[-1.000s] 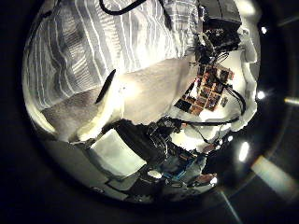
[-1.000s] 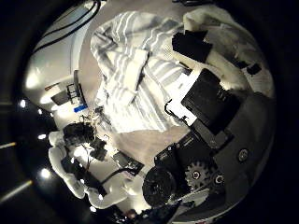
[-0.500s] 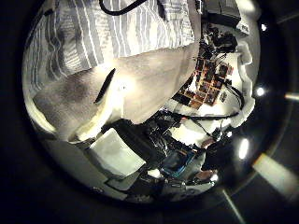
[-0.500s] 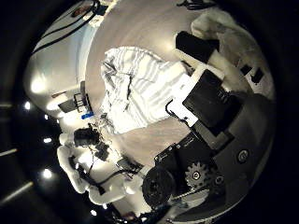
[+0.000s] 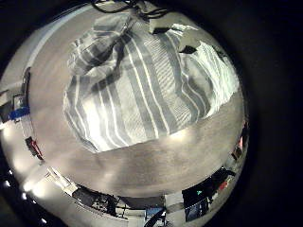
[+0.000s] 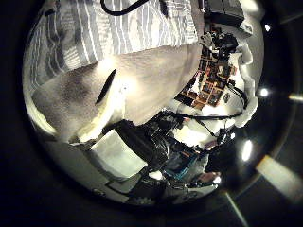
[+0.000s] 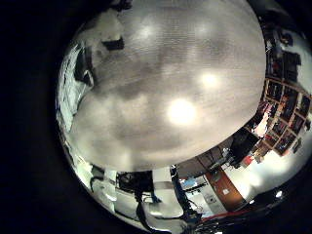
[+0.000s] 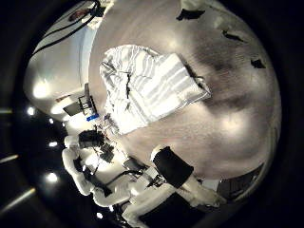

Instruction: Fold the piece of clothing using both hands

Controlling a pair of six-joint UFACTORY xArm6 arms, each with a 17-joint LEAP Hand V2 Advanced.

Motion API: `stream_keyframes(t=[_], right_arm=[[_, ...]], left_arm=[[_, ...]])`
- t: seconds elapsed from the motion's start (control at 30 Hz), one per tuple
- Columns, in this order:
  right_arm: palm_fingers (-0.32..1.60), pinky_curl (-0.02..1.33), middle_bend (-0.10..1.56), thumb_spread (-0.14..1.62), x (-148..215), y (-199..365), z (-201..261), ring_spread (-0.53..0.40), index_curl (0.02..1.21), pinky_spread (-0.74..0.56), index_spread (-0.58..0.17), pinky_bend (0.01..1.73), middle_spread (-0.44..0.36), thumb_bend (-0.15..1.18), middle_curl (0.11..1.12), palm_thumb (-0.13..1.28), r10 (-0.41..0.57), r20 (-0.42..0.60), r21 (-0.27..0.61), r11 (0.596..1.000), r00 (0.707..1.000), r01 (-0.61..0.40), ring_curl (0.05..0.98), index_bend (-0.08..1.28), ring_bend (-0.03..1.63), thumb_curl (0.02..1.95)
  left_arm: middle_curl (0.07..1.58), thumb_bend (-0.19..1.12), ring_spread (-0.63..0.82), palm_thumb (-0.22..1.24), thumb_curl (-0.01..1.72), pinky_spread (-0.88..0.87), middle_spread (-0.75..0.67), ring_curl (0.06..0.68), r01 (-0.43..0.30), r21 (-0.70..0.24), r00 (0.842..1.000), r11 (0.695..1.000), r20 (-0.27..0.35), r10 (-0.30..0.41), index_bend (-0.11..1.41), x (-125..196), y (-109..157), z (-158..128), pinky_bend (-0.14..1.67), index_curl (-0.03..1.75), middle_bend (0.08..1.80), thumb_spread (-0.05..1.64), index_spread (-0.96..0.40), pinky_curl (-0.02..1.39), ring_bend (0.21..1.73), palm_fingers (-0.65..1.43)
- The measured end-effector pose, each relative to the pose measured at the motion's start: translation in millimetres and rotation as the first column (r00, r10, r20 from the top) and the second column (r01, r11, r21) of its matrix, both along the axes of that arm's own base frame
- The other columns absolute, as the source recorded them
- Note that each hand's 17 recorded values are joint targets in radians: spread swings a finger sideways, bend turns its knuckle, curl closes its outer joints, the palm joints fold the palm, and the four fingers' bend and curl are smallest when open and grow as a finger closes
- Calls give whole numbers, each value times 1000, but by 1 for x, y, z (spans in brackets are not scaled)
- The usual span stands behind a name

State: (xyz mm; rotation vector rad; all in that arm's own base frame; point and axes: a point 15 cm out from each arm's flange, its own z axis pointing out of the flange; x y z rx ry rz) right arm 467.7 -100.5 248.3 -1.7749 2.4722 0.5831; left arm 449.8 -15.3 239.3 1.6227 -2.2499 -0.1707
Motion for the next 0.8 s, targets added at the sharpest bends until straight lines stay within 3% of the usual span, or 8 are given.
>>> stream_keyframes(t=[0.23, 0.5, 0.8], right_arm=[[163, 381, 592, 1135, 6, 25, -12, 112, 507, 222, -186, 1059, 95, -27, 411, 424, 21, -31, 9, 1000, 999, -20, 338, 158, 999, 418], [379, 345, 789, 1131, 12, 51, -21, -38, 437, 117, -105, 1035, 43, -24, 470, 422, -5, -86, -8, 1000, 996, 5, 354, 178, 1122, 392], [446, 303, 790, 1126, 12, 71, -32, -125, 452, -17, -109, 1014, -1, -21, 479, 428, 52, -247, 37, 998, 968, -44, 356, 215, 1150, 379]], left_arm=[[391, -16, 278, 528, 322, 326, 165, 216, -1, 4, 1000, 1000, -5, 1, 189, -1, 2, -2, 193, 446, 193, 1212, -47, 333, 566, 278], [394, -15, 279, 532, 323, 326, 162, 219, -7, -1, 1000, 1000, -11, 7, 164, -1, 5, -5, 197, 434, 199, 1216, -33, 337, 578, 263], [409, -15, 277, 537, 320, 338, 160, 225, -14, -7, 1000, 1000, -7, 14, 164, 1, 13, -7, 210, 395, 216, 1218, 5, 352, 602, 242]])
